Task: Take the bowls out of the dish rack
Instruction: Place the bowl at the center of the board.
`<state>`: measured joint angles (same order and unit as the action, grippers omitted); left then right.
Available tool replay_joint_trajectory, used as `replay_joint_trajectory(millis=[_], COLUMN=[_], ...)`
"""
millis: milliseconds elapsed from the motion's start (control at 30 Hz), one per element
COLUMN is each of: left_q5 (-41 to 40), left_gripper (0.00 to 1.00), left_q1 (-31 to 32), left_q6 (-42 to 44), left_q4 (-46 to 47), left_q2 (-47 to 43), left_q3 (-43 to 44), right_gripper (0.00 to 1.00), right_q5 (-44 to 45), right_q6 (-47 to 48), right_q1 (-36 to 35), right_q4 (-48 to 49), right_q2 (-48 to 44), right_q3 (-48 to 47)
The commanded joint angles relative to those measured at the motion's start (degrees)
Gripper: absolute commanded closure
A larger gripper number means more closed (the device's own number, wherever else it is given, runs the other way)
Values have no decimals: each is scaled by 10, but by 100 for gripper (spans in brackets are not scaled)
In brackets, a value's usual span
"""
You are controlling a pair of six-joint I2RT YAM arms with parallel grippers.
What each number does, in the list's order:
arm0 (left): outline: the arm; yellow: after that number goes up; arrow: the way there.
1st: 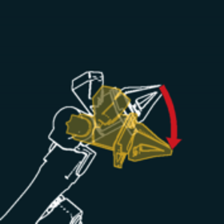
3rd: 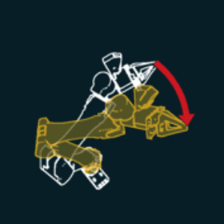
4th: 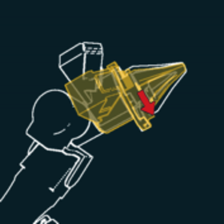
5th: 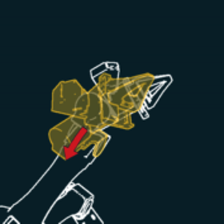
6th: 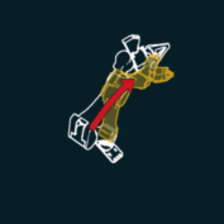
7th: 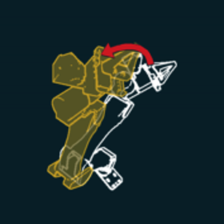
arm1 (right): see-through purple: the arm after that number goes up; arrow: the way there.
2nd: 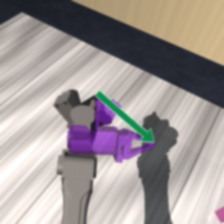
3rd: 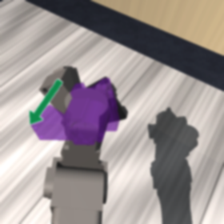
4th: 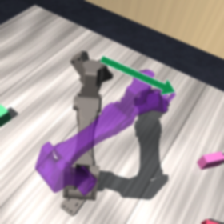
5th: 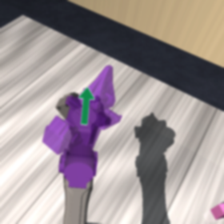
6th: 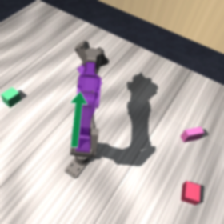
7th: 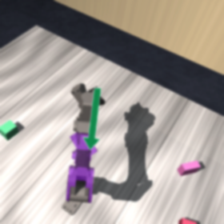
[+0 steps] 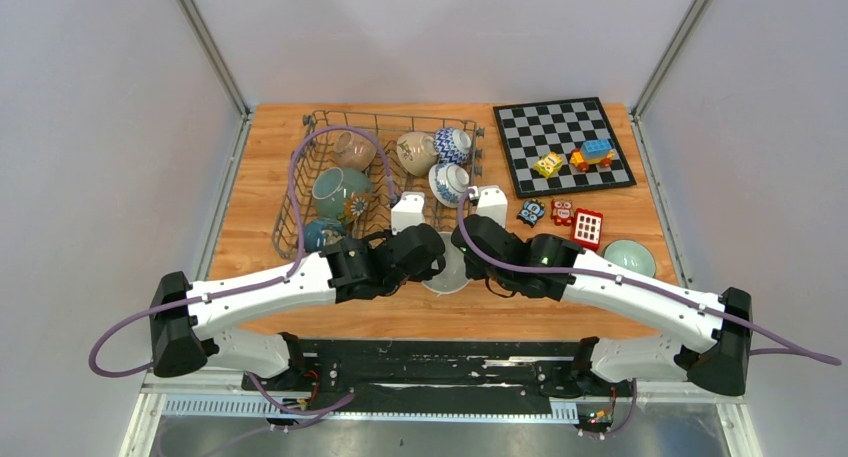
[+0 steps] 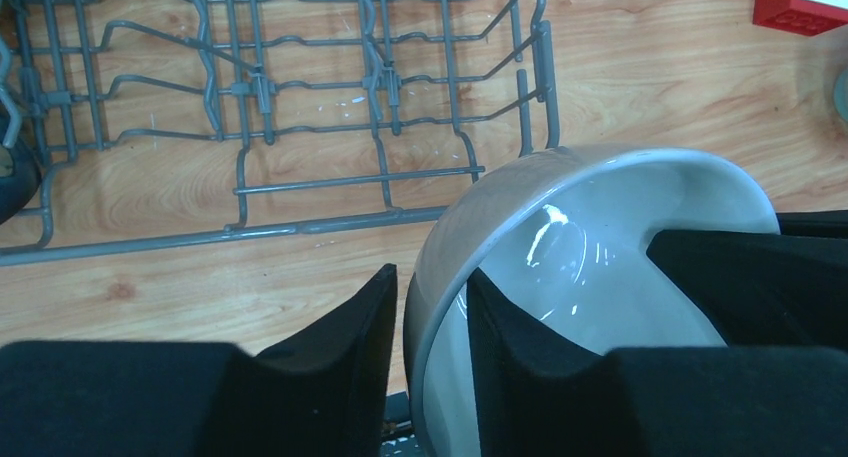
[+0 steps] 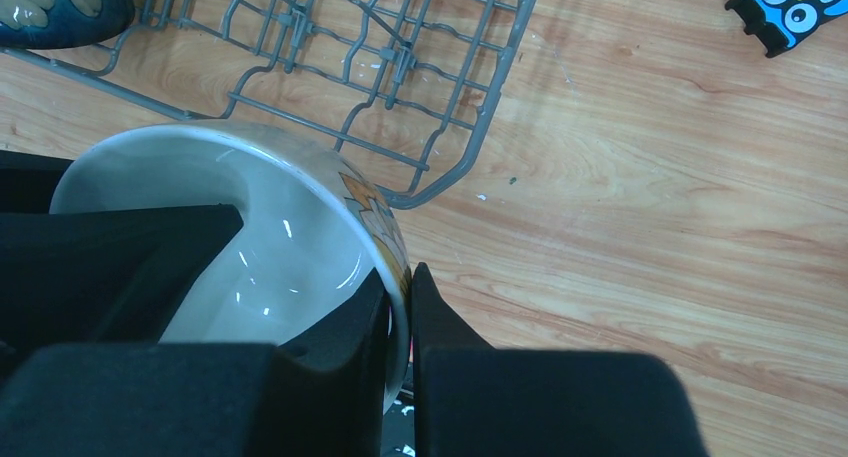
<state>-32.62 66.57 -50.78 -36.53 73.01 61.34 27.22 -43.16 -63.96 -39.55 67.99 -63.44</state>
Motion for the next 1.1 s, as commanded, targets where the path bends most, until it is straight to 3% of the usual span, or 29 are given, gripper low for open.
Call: replay_joint_trajectory(millis=[0,133,500,733,767,967,1067], left_q5=[-7,-5,1,22,26,19,7], left_gripper=[63,66,100,100,100,100,100], left_q1=[-2,-2,-2,-2,-2,-3,-4], left_q6=[5,7,21,48,52,82,92], left_q4=[13,16,35,80,86,89,84], left_q2=[-11,-12,-27,-54,-57,-71,-78], left_q3=[-8,-10,-23,-46,-48,-40,-32], right_gripper=[96,96,96,96,92,45,34], right_q5=[1,1,-8,-46,-54,-92,-102], right_q6=[-15,-17,-12,31,39,75,91], right_q1=[6,6,6,5,6,5,5], right_q4=[31,31,33,51,54,68,67], right_q2=[-4,-5,-3,-3,-3,-9,-14], right_q3=[-26,-25,-24,-23,-23,-25,-33])
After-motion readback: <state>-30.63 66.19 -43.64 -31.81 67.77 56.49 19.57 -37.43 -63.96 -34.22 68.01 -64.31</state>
